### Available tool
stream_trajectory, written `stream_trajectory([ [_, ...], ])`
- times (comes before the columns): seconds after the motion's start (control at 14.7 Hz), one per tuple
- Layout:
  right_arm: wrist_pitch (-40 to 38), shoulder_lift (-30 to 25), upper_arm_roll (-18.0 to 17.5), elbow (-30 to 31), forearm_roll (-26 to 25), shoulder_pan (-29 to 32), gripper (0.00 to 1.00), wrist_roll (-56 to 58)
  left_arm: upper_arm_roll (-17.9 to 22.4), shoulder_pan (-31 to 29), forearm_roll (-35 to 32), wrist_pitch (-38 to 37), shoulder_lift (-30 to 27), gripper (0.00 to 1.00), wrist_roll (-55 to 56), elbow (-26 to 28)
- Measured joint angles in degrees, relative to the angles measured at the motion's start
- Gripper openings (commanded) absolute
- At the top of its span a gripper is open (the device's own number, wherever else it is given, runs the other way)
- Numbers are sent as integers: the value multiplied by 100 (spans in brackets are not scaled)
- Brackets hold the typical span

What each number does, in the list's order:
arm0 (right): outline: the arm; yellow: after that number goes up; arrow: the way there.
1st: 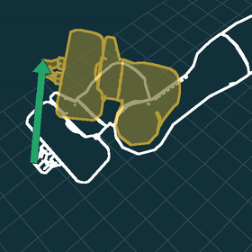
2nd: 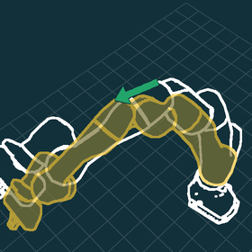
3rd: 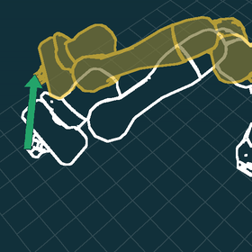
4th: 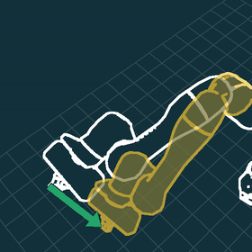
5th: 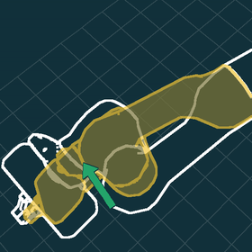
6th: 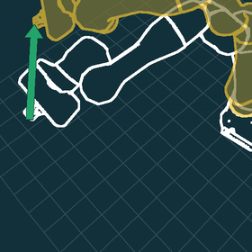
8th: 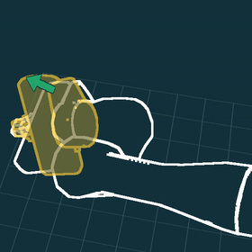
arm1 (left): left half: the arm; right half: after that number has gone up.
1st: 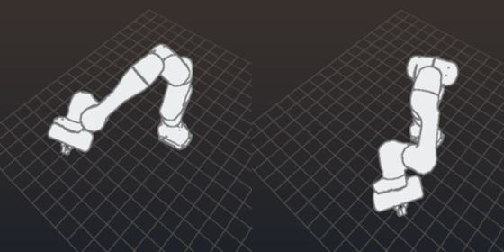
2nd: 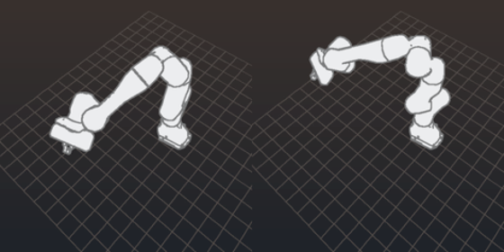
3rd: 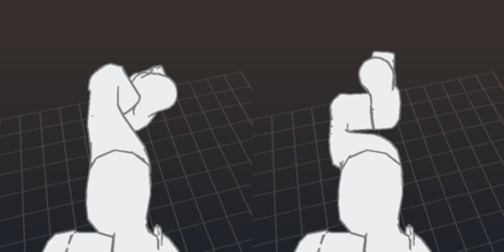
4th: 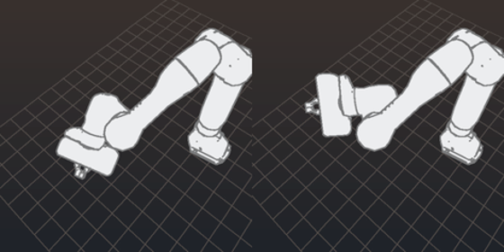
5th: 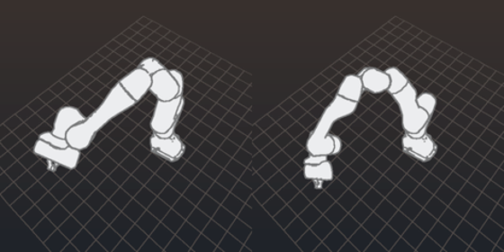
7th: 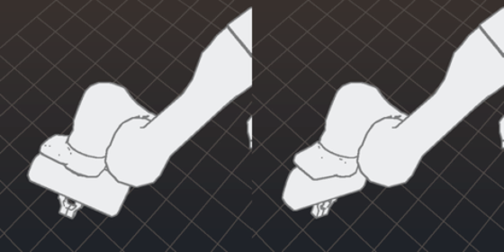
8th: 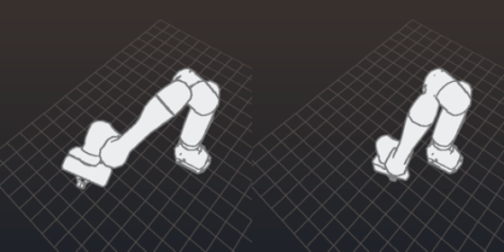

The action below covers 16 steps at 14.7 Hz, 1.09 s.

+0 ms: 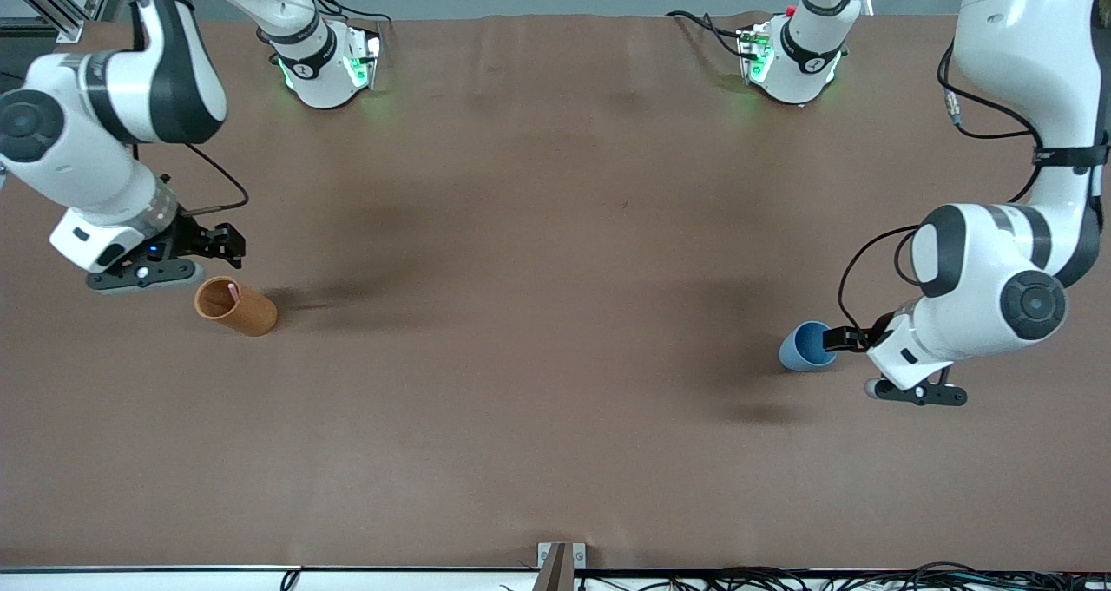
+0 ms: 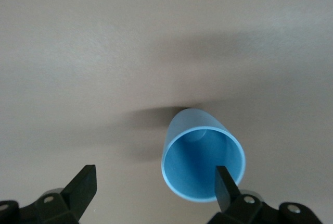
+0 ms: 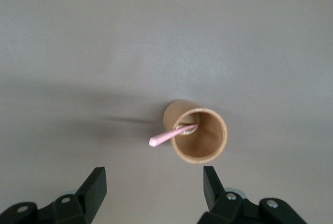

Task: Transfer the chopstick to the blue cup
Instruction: 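Grasp the blue cup with the left gripper while the right gripper reaches the wooden cup, then carry the blue cup toward the table middle while the right gripper grasps the chopstick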

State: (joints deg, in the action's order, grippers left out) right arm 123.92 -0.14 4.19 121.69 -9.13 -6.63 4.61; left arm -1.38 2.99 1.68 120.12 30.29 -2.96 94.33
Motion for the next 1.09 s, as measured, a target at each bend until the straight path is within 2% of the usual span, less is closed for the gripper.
stream_trajectory([
  [0.14,344,1,3,268,-181,-6,64,-1,0,-3,0,171,27,96,0,172],
  [0.27,552,0,2,398,-306,-16,59,-1,0,-5,0,306,37,86,3,246],
  [0.34,613,0,2,417,-361,-28,58,-1,-1,0,0,429,65,79,39,274],
  [0.41,647,0,2,419,-399,-48,56,0,-5,11,0,553,115,68,142,297],
  [0.48,675,0,1,422,-441,-75,55,0,-12,40,0,652,183,47,274,314],
  [0.54,698,1,0,431,-489,-101,54,0,-18,94,0,715,248,30,381,323],
  [0.61,735,8,0,451,-574,-119,53,0,-19,150,0,749,299,20,469,331],
  [0.75,862,53,0,521,-715,-127,52,0,-20,201,0,775,341,7,526,338],
  [0.88,928,147,0,566,-770,-127,49,0,-15,185,-2,778,339,1,511,338],
  [1.09,984,276,0,568,-833,-127,43,0,-14,168,-5,780,323,1,496,328],
])
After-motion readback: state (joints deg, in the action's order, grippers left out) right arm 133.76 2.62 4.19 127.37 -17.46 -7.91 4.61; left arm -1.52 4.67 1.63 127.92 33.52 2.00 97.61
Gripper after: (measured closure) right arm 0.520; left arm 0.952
